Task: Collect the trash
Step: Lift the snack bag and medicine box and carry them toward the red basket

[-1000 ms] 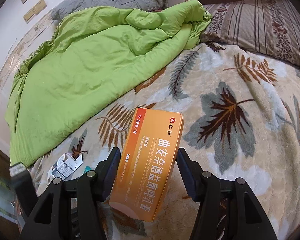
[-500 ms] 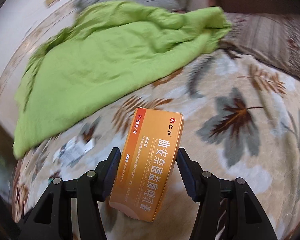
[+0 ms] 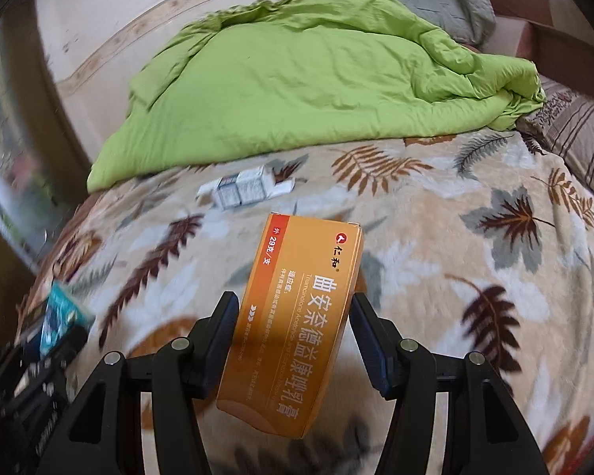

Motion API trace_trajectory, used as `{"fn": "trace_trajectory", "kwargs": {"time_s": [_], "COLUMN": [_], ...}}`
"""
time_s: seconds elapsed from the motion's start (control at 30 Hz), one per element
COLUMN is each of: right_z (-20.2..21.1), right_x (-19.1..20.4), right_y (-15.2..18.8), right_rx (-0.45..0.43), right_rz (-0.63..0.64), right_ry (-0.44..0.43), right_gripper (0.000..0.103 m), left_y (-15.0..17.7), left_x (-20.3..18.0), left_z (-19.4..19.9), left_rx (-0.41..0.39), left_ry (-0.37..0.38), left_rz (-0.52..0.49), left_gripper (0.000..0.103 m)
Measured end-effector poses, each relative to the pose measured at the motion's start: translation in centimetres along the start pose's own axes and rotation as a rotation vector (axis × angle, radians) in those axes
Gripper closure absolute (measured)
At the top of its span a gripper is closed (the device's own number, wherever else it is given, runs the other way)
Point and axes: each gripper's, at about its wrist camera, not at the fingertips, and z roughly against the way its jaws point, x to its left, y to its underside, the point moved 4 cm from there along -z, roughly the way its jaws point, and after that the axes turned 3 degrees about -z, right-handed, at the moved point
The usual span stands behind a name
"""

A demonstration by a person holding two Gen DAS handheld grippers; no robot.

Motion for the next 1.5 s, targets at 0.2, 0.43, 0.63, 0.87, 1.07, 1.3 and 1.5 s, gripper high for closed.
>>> {"fn": "trace_trajectory", "kwargs": {"time_s": [0.2,0.43,0.63,0.87,1.07,1.3,1.5], "right_z": [2.4,3.2,2.2,1.7,1.3,1.2,1.3], "right_x": [0.5,1.0,1.2,1.7,1.7,1.7,1.8], "right_y": [3.1,3.7,4.0,4.1,4.0,4.0,4.0], "right_rx": [0.022,-0.004,0.031,0.041,0.049,0.048,0.043], "right_rz": [0.074,0.110,0.101,0.111,0.105,0.104,0.100], "right_ry": [0.008,0.000,-0.014,-0.019,-0.030,-0.038,-0.041], "right_gripper": [0.041,0.041,0.041,0.041,0.041,0.041,0.041], "left_y": [1.0,1.4,1.6,1.4,1.2,1.1,1.1], "left_x": [-0.8,-1.3,-1.3,-1.1,-1.0,-1.2,-1.3], "left_z": [0.4,0.1,0.0,-0.4,-0.5,-0.7,-0.8], "left_rx": [-0.016,-0.015,-0.011,-0.008,-0.012,-0.010,-0.009], "left_ry": [0.015,0.024,0.026,0.036,0.037,0.040,0.041], "left_rz": [-0.005,-0.018,-0.003,0.006,0.004,0.005,0.004], "left_gripper": [0.071,0.071,0.071,0.071,0.071,0.071,0.071]}}
